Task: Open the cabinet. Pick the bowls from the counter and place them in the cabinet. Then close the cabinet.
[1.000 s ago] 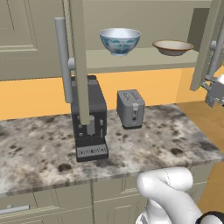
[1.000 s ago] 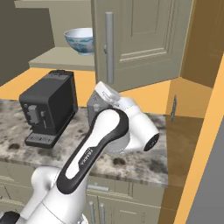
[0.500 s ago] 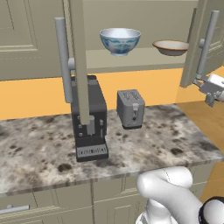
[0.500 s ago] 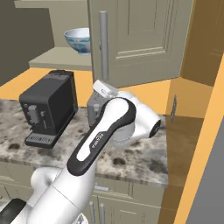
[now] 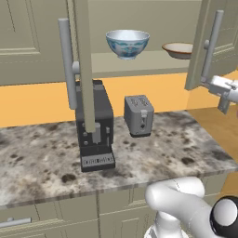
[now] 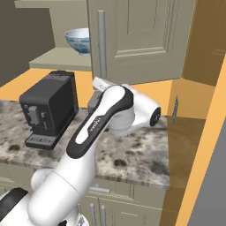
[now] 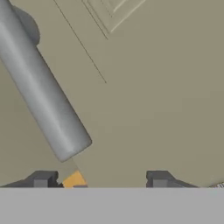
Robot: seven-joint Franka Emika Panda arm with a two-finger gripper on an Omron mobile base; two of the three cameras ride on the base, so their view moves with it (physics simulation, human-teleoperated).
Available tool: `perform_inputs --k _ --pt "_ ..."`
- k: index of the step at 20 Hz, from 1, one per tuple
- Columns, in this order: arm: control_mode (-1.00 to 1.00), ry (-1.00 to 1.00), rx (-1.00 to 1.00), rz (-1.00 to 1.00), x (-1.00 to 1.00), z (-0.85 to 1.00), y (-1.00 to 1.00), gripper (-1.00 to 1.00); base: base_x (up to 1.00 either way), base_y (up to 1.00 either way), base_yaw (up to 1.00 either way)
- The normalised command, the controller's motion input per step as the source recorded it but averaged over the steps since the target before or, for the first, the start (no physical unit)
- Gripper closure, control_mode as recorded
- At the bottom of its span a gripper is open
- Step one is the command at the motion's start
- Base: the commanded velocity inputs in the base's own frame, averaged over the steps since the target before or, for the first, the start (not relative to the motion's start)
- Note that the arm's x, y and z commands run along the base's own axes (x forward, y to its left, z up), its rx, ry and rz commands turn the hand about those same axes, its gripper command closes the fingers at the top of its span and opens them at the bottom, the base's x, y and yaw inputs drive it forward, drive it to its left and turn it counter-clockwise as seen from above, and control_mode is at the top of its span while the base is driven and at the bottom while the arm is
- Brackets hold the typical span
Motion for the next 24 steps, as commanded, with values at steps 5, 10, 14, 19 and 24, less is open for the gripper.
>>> perform_inputs --k 5,10,14,19,24 --pt "-1.00 0.00 -0.12 -0.27 0.36 0.00 0.00 -1.00 0.00 0.00 0.00" --pt "-1.00 0.00 -0.13 -0.29 0.42 0.00 0.00 -1.00 0.00 0.00 0.00" --pt "-1.00 0.00 -0.13 -0.24 0.57 -0.01 0.00 -1.00 0.00 0.00 0.00" --pt "-1.00 0.00 -0.13 -0.16 0.63 0.00 -0.01 -1.00 0.00 0.00 0.00" --pt "-1.00 0.00 -0.13 -0.03 0.67 0.00 -0.06 -1.00 0.00 0.00 0.00"
